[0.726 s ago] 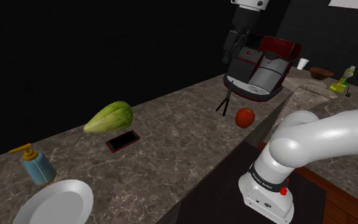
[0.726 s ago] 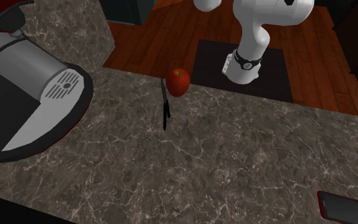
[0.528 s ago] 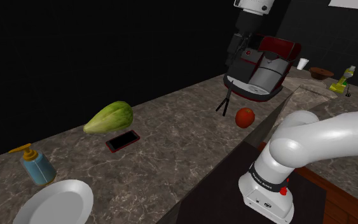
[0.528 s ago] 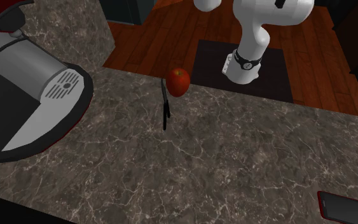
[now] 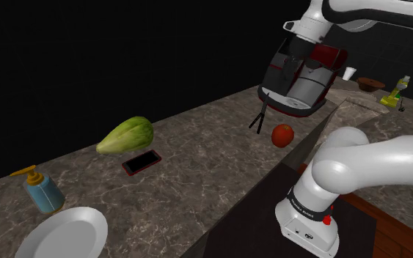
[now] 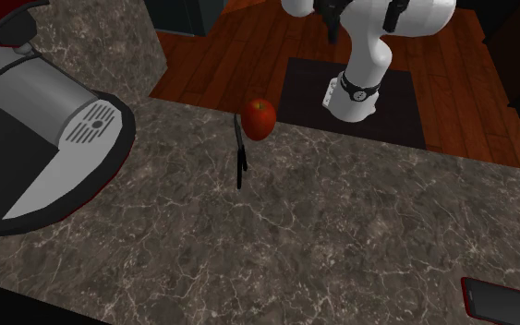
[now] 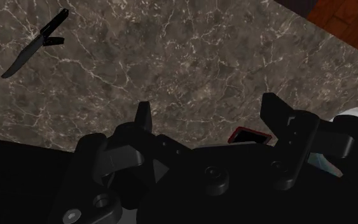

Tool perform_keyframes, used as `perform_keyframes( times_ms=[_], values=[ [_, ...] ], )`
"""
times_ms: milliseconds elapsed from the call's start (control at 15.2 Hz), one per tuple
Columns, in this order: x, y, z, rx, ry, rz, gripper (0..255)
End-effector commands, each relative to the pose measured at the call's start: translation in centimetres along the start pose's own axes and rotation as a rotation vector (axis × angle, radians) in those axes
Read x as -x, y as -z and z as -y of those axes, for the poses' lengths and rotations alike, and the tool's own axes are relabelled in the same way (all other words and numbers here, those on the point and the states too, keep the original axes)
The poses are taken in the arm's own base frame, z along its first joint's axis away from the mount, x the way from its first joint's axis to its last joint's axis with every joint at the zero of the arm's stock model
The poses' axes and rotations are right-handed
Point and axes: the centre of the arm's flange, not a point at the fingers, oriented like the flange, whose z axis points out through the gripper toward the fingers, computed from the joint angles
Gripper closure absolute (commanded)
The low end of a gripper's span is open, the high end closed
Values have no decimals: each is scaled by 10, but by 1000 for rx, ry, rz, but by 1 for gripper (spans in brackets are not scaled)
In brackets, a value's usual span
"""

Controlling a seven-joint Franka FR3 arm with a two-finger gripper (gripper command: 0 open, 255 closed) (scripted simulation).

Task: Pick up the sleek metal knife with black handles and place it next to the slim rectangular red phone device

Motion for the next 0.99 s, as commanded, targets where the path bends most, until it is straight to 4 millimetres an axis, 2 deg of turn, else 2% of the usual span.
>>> perform_keyframes(
  times_ms=[0, 462, 924],
  values=[
    [18, -12, -22, -18, 74, -26, 0],
    [61, -62, -106, -84, 308, -112, 0],
    [78, -120, -193, -150, 542, -198, 0]
  ],
)
